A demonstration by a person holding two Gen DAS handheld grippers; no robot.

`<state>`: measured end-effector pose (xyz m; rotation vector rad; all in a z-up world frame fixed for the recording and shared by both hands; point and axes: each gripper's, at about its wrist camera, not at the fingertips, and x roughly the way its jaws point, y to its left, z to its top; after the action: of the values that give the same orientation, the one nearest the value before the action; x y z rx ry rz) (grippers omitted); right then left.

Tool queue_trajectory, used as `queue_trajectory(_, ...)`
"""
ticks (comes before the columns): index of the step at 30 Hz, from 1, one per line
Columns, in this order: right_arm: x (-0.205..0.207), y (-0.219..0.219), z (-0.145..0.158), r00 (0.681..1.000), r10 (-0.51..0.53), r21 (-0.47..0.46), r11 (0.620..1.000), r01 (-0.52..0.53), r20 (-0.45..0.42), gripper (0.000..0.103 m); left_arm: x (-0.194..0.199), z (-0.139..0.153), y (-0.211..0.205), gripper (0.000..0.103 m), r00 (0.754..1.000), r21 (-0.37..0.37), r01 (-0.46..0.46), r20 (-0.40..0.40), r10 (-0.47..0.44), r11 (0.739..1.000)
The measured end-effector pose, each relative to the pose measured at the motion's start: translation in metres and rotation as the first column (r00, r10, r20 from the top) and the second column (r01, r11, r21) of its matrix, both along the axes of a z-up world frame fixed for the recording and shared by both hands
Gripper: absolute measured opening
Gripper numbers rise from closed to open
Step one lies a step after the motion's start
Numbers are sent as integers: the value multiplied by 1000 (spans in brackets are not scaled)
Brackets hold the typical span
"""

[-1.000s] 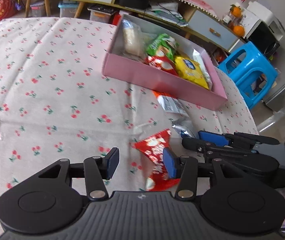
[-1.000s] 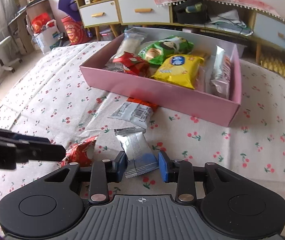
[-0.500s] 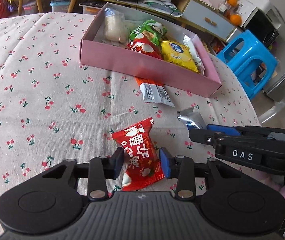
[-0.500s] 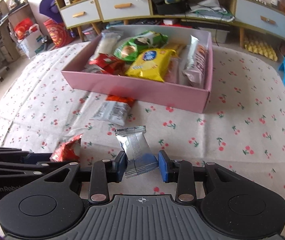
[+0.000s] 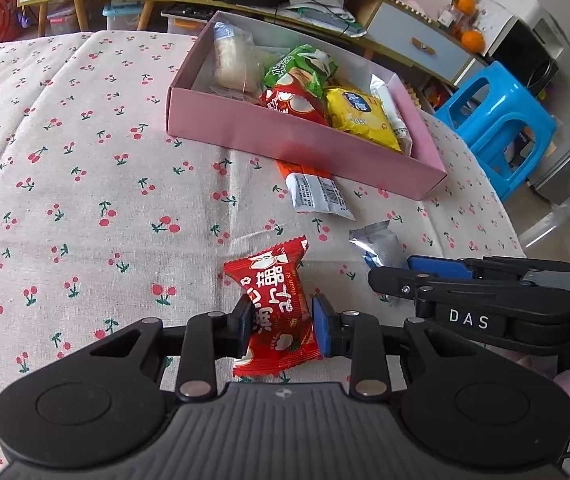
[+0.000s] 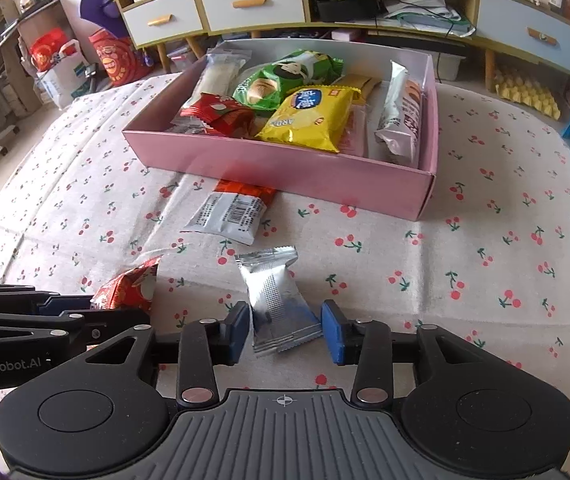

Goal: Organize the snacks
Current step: 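Lift the silver packet with the right tool while the left tool lifts the red packet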

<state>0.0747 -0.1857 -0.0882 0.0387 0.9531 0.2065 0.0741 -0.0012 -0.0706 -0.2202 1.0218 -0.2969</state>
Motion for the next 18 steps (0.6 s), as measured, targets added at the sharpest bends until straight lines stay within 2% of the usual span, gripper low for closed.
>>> queue_trajectory(11, 1, 6, 0, 1000, 25, 20, 999, -25, 11, 45, 0, 0, 0, 28, 1000, 2, 0, -1, 0, 1000)
queue_trajectory(15, 2, 6, 1, 1000, 29, 55, 998, -29, 3, 45, 1, 1, 2, 28, 1000, 0, -3, -2, 3, 1000)
queue_trajectory(18, 3, 5, 2, 1000, 27, 76, 997, -27, -1, 52, 1, 1, 3, 28, 1000, 0, -6, -2, 6, 1000)
